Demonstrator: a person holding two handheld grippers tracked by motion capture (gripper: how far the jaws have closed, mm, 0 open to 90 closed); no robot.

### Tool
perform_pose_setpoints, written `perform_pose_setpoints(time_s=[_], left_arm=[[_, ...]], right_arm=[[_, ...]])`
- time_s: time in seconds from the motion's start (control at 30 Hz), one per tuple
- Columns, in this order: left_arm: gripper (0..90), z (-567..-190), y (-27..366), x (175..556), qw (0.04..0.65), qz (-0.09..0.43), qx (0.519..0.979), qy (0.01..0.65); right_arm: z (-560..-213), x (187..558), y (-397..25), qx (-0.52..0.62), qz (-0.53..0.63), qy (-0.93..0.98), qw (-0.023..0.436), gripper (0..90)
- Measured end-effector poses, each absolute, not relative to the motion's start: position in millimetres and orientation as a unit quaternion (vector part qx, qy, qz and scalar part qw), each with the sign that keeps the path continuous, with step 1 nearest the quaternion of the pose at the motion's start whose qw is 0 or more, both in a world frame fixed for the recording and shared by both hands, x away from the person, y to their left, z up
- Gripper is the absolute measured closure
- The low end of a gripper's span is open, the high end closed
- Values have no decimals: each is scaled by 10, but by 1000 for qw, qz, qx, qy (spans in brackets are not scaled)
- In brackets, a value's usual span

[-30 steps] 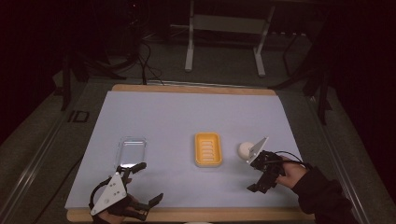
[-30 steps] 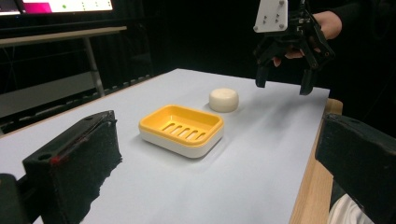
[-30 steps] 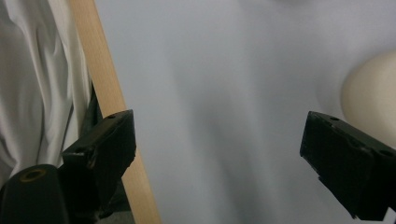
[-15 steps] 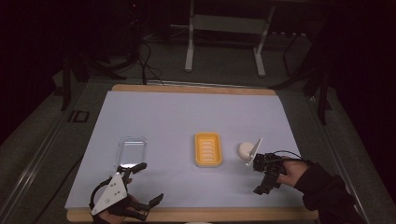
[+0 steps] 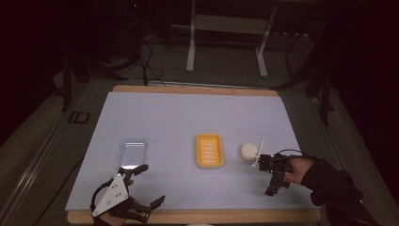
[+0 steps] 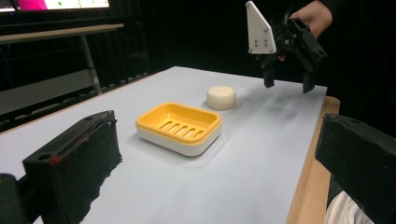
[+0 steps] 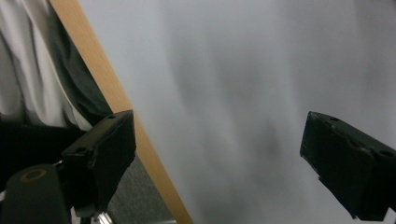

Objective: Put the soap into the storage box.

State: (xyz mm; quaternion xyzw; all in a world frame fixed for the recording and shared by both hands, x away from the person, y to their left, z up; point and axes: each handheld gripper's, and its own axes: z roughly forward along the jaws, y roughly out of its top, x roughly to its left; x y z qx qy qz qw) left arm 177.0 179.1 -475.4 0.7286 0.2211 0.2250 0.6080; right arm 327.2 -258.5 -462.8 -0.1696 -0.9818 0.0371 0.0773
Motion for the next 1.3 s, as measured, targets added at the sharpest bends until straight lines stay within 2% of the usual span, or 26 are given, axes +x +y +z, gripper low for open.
perform_pose_setpoints(time_s=[0.27,0.7,1.1,1.17,1.3], left_arm=[[1,-4758,1789,1771,607,224,730,221],[1,-4763,1789,1773,606,221,731,222],[1,-4773,1776,1772,600,222,736,220],[1,-4772,1776,1770,600,221,736,220],[1,-4770,1782,1772,602,221,735,220]], right_arm=[[-4621,3386,-2730,-172,53,-979,92,109],[-4550,3677,-2915,-175,33,-981,70,130],[-4579,3860,-2875,-182,47,-979,77,127],[-4582,3874,-2841,-167,52,-983,61,136],[-4579,3933,-2794,-165,46,-983,64,137]])
